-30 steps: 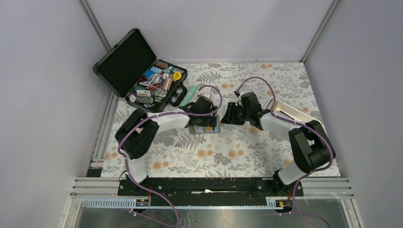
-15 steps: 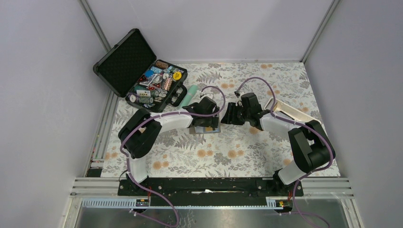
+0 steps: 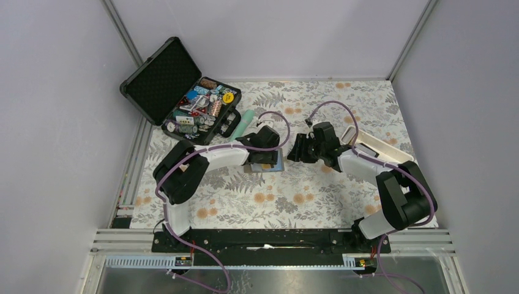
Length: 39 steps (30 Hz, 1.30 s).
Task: Put the credit cards into the card holder
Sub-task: Insert the credit card into the card holder.
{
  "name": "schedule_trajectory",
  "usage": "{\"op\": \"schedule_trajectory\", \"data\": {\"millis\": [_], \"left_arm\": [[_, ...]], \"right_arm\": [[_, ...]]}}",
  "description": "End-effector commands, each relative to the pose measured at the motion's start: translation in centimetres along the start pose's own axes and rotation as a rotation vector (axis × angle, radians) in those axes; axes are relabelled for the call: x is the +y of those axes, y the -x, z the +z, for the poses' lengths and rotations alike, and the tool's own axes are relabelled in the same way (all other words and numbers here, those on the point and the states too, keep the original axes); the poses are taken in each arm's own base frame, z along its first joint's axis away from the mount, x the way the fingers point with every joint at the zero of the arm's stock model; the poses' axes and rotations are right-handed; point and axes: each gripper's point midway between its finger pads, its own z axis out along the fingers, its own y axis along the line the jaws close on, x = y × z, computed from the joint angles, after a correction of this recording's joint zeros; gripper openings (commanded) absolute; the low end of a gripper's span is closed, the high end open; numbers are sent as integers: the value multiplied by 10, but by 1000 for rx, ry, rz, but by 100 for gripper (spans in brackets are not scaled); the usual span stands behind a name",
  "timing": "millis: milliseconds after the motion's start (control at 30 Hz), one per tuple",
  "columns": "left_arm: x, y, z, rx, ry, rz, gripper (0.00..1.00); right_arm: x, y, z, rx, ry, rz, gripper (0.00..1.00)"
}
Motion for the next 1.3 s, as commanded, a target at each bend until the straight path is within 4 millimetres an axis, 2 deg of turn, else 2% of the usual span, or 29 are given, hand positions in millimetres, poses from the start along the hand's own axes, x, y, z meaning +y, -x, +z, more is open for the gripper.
{"op": "schedule_trajectory", "data": {"millis": [0,200,367,567,833,1133,1267], "left_arm": [[14,-62,10,162,-6,-53,60],[5,-59,1,108,-107,-141,50],[5,-65,5,131,-147,-182,46],[8,-67,7,126,-149,-199,44],[13,-71,11,138,-136,-199,43],[15,-66,7,123,-142,-196,42],[11,-66,7,129,-165,-196,42]], "right_arm": [[7,10,-6,-43,24,-28,52],[31,4,-4,-12,113,-88,55],[54,3,0,-4,206,-83,45],[63,-3,22,40,219,-95,28],[36,-7,46,51,97,-68,26],[20,-5,48,44,27,-75,34],[19,-13,56,85,44,-78,34]]}}
